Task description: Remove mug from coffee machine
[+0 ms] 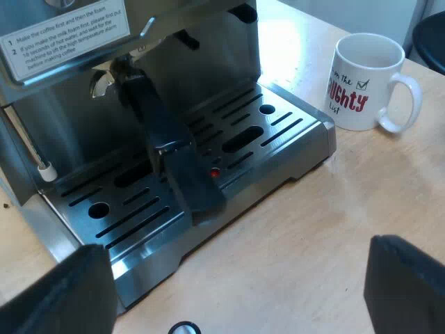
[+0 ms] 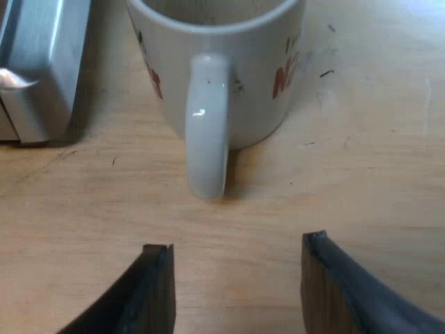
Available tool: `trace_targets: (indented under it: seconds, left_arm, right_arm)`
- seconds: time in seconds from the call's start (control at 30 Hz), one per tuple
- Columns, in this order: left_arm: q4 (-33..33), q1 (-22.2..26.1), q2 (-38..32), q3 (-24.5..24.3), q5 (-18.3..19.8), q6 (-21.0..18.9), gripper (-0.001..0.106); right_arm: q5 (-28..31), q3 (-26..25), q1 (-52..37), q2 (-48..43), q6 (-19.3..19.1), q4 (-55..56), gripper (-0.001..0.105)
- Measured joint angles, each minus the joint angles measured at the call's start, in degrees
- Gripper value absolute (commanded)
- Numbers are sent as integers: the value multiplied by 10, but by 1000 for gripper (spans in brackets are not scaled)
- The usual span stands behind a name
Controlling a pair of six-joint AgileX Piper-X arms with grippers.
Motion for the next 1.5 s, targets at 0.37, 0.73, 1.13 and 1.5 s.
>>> trace_targets:
  seconds: [0.37,0.73,1.13,1.5]
  left_arm:
    - [53,0,0,-45,-37,-44,77]
    - [95,6,50,-151,-68,-46,77]
    - [124,152,96,-209,-38,-50,77]
    - [189,167,51,-209,-38,-48,77]
  right_arm:
    - [-2,-167,0,-18,0,218,44]
    - [-23,-291,0,4,0,276,44]
    - [-65,-381,-31,132,12,279,44]
    - [-89,-381,-162,103,-34,285,44]
